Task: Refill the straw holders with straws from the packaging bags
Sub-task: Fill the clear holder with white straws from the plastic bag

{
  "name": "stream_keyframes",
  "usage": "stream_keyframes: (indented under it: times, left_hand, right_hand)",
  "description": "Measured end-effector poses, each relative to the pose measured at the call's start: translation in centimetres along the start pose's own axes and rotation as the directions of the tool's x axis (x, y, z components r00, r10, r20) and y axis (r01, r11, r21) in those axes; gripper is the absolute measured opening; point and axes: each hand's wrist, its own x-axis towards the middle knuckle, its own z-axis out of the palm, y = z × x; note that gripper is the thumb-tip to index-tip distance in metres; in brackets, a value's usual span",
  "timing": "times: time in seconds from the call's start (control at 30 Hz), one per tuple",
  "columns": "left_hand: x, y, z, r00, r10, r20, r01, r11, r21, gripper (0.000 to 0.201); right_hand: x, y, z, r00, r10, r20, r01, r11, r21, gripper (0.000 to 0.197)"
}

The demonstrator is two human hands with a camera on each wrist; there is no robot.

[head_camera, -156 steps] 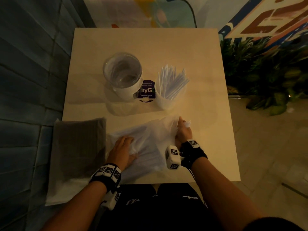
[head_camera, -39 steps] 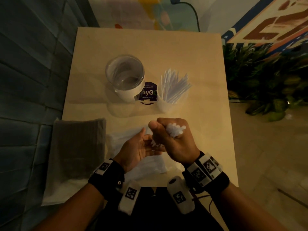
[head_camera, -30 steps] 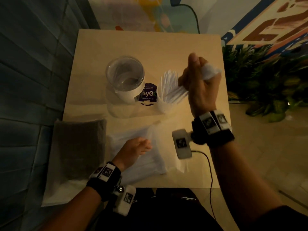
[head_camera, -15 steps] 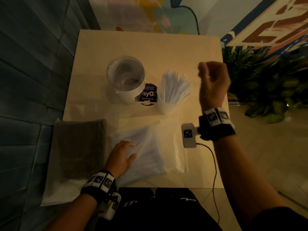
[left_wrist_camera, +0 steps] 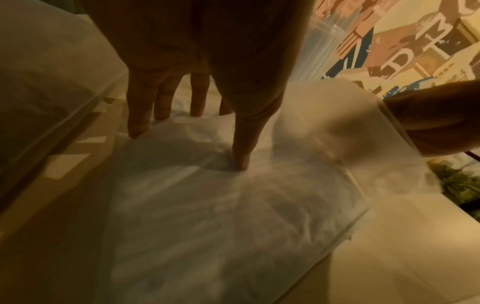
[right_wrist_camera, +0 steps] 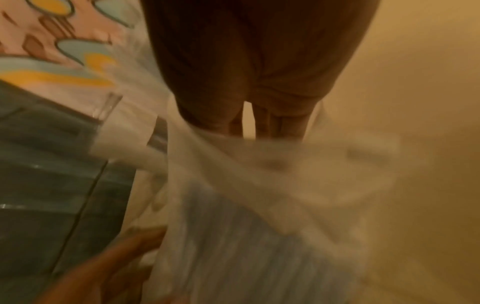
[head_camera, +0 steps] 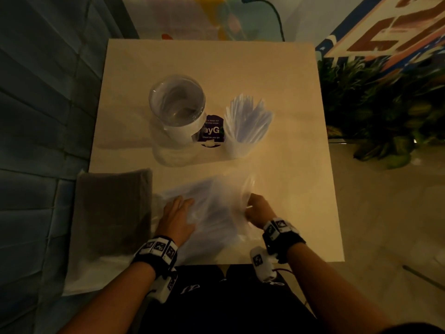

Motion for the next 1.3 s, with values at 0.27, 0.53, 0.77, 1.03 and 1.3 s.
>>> stream_keyframes:
  times: [0.27,0.53,0.77,1.03,1.3]
  left_hand:
    - [-0.6,0.5,-0.9,0.998,-0.024,-0.059,0.02,0.998,-0.065,0.07]
    - [-0.8,0.8,-0.6,0.997,-0.074,-0.034,0.071,0.994,-0.089,0.076]
    - [-0.9,1.1,-0.7,0.996,-0.083,-0.04,0.08,0.994,-0.068,0.073]
    - [-1.4,1.1,-0.5,0.998,-0.045,-0.05,0.043,0.998,-0.053,0.078]
    - [-1.3,0.5,-0.2,0.998,-0.027,-0.057,0.022,0.996,-0.083,0.077]
  right_hand:
    - [0.9,-2.1,0.4,0.998,-0.003,-0.063,-0.006,0.99,-0.143,0.017]
    - [0.0,0.6,-3.8,0.96,0.016,-0.28,0.092,0.925,0.369,0.023]
    - [-2.0,1.2,-3.4,0.977,0.166,-0.135,-0.101,0.915,0.391,0.018]
    - [1.9,-2.2,1.5,0.988,0.104,-0.114,-0.088,0.986,0.139,0.034]
    - [2.1,-2.5,-0.1,0.927,0.181,-0.329,0.02,0.852,0.524,0.01]
